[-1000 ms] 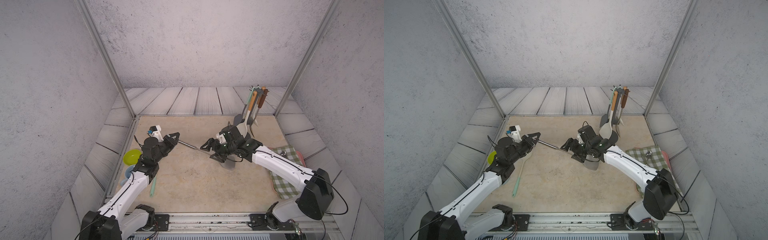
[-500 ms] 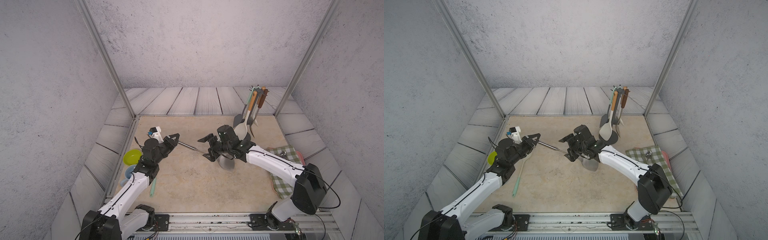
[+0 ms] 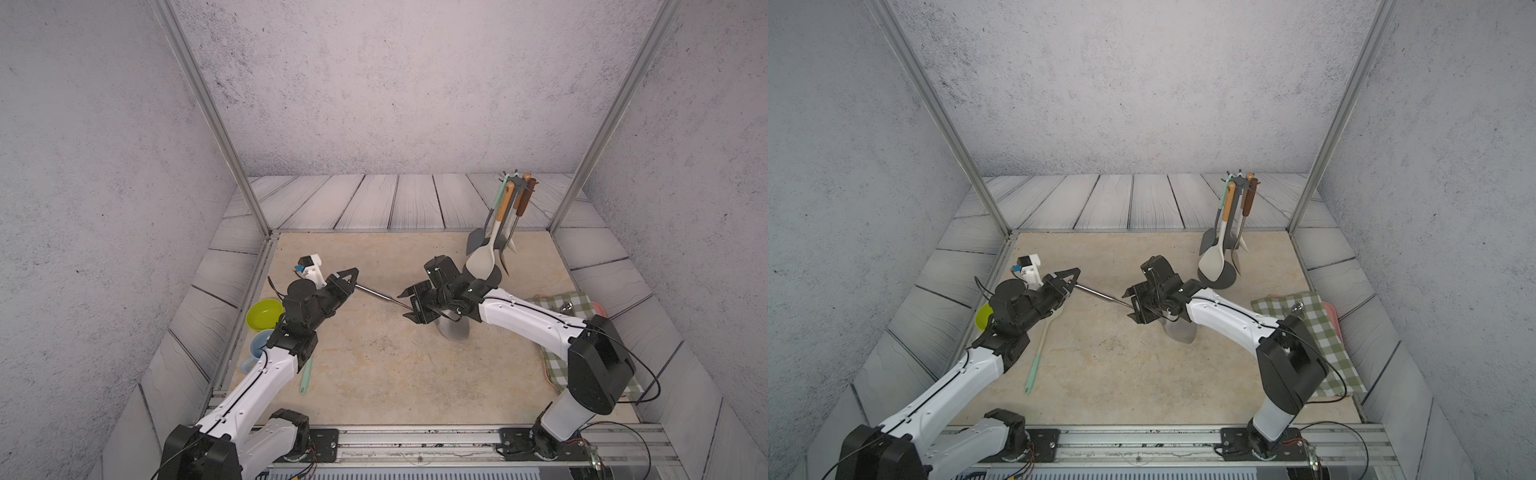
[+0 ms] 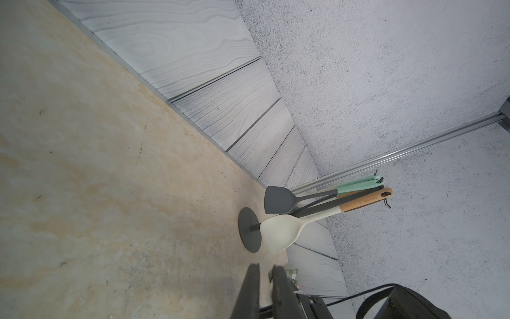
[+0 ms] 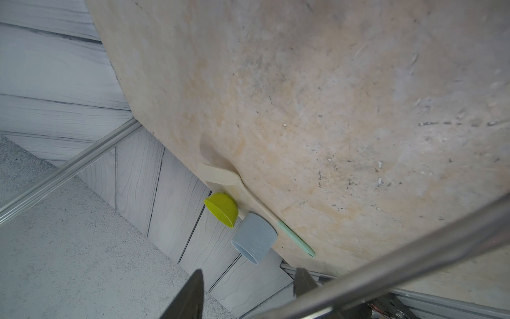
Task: Take the spatula off the kitchen utensil rack
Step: Place the spatula at the center of the board.
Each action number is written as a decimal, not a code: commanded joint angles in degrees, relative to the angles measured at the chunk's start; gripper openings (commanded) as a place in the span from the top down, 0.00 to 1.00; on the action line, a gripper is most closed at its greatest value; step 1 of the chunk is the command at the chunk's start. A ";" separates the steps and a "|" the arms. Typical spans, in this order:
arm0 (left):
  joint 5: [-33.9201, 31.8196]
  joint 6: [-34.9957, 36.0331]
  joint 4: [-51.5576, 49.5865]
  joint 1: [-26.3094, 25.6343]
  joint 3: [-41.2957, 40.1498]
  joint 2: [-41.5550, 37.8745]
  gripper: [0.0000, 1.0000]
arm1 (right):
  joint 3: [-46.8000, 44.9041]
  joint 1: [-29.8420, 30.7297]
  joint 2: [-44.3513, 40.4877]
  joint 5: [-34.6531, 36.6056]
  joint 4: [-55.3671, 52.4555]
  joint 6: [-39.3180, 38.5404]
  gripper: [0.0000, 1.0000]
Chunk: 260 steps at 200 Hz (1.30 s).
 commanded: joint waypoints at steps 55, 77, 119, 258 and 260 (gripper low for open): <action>2.34 1.96 1.08 0.01 -0.40 -2.54 1.00 | 5.65 0.25 2.63 3.73 -6.56 3.36 1.00; 2.25 4.01 -3.78 -0.03 -0.10 -4.19 0.88 | 7.14 0.22 3.85 5.00 -8.07 1.92 1.00; -5.64 13.82 -34.42 0.35 7.73 -11.41 0.05 | 8.34 0.32 5.19 8.34 -11.54 -3.13 1.00; 3.24 29.12 -63.42 9.21 24.15 -13.92 0.01 | 37.07 11.77 30.40 11.84 -26.51 -35.88 1.00; 3.26 29.11 -63.41 9.25 24.13 -13.92 0.01 | 37.70 12.00 30.86 11.97 -26.87 -36.24 1.00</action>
